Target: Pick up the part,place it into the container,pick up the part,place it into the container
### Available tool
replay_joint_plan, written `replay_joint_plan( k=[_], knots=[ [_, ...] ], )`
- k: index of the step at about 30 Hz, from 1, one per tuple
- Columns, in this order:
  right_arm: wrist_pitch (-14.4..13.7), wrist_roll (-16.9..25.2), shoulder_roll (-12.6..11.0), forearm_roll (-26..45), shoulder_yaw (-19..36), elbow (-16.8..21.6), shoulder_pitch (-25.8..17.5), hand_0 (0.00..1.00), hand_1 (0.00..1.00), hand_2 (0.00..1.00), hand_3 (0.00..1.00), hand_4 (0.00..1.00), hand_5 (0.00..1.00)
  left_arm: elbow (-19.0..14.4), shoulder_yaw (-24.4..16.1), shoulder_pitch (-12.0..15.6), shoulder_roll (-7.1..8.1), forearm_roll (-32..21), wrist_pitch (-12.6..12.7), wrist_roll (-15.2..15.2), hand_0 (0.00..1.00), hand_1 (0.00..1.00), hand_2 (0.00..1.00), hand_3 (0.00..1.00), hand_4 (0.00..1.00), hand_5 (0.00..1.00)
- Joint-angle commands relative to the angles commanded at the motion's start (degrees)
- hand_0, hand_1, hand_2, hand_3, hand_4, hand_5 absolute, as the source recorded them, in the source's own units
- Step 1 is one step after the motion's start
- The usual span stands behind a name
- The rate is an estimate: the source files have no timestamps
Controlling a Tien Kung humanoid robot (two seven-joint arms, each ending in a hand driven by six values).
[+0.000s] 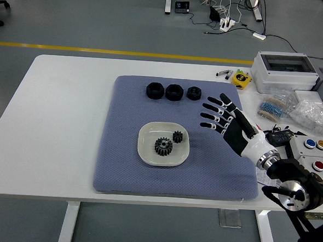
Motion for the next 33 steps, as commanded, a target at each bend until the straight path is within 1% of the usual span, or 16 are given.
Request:
replay_joint_plan(
  k=[4, 5, 6, 11, 12, 16, 17, 18, 20, 23, 24, 26, 28, 33],
  knots=[
    [0.82, 2.34, 0.28, 9.07, 0.85, 0.04, -1.5, 0.619, 0.668, 0.78, 0.811, 0.998, 0.681, 0.0, 0.14, -0.18, 0.0, 0.04, -0.08, 0.02, 0.72, 0.625, 0.615, 0.551, 0.589, 0.551],
    [1.0, 2.89, 0.37, 8.62, 1.0, 0.16, -1.77, 0.619, 0.668, 0.78, 0.811, 0.998, 0.681, 0.0, 0.18, -0.24, 0.01, -0.05, -0.1, 0.0, 0.72, 0.625, 0.615, 0.551, 0.589, 0.551],
    [1.11, 3.27, 0.42, 7.6, 1.08, 0.22, -1.92, 0.7, 0.711, 0.797, 0.82, 0.998, 0.707, 0.0, 0.21, -0.27, 0.01, -0.12, -0.12, -0.01, 0.72, 0.627, 0.616, 0.551, 0.589, 0.551],
    [1.07, 4.38, 0.58, 4.8, 1.23, 0.11, -2.27, 0.7, 0.711, 0.797, 0.82, 0.998, 0.707, 0.0, 0.11, -0.47, 0.02, -0.26, -0.1, -0.08, 0.72, 0.627, 0.616, 0.551, 0.589, 0.551],
    [0.89, 4.77, 0.63, 3.82, 1.34, 0.0, -2.3, 0.733, 0.733, 0.799, 0.809, 0.998, 0.741, 0.0, 0.04, -0.49, 0.01, -0.29, -0.06, -0.11, 0.72, 0.628, 0.616, 0.551, 0.589, 0.551],
    [1.11, 5.73, 0.72, 2.16, 1.56, -0.08, -2.37, 0.733, 0.733, 0.799, 0.809, 0.998, 0.741, 0.0, -0.04, -0.51, 0.0, -0.36, 0.0, -0.14, 0.72, 0.628, 0.616, 0.551, 0.589, 0.551],
    [0.98, 6.28, 0.75, 1.02, 1.64, -0.04, -2.37, 0.733, 0.733, 0.799, 0.809, 0.998, 0.741, 0.0, -0.04, -0.5, 0.01, -0.37, 0.0, -0.14, 0.72, 0.628, 0.616, 0.551, 0.589, 0.551],
    [0.75, 6.92, 0.78, -0.71, 1.8, -0.04, -2.37, 0.764, 0.748, 0.801, 0.807, 0.998, 0.754, 0.0, -0.1, -0.48, 0.03, -0.28, -0.01, -0.13, 0.72, 0.629, 0.616, 0.552, 0.589, 0.551],
    [0.42, 8.13, 0.82, -4.98, 2.43, -0.18, -2.35, 0.764, 0.748, 0.801, 0.807, 0.998, 0.754, 0.0, -0.26, -0.47, 0.03, -0.03, -0.02, -0.09, 0.72, 0.629, 0.616, 0.552, 0.589, 0.551],
    [0.39, 9.11, 0.83, -11.76, 3.28, -0.59, -2.41, 0.764, 0.748, 0.801, 0.807, 0.998, 0.754, 0.0, -0.29, -0.44, 0.03, 0.08, -0.02, -0.06, 0.72, 0.629, 0.616, 0.552, 0.589, 0.551],
    [0.35, 9.27, 0.84, -13.85, 3.57, -0.81, -2.45, 0.796, 0.759, 0.806, 0.81, 0.998, 0.755, 0.0, -0.33, -0.43, 0.01, 0.15, 0.01, -0.05, 0.72, 0.63, 0.615, 0.551, 0.591, 0.555],
    [0.33, 9.38, 0.87, -17.32, 3.9, -1.16, -2.51, 0.796, 0.759, 0.806, 0.81, 0.998, 0.755, 0.0, -0.36, -0.43, -0.01, 0.21, 0.04, -0.04, 0.72, 0.63, 0.615, 0.551, 0.591, 0.555],
    [0.32, 9.39, 0.96, -19.54, 4.23, -1.68, -2.64, 0.796, 0.759, 0.806, 0.81, 0.998, 0.755, 0.0, -0.25, -0.44, -0.01, 0.08, 0.05, -0.06, 0.72, 0.63, 0.615, 0.551, 0.591, 0.555],
    [0.05, 9.2, 1.12, -20.94, 4.45, -2.2, -2.77, 0.807, 0.764, 0.81, 0.809, 0.998, 0.757, 0.0, -0.11, -0.5, -0.03, 0.01, 0.03, -0.09, 0.72, 0.633, 0.616, 0.552, 0.59, 0.553]
  ],
)
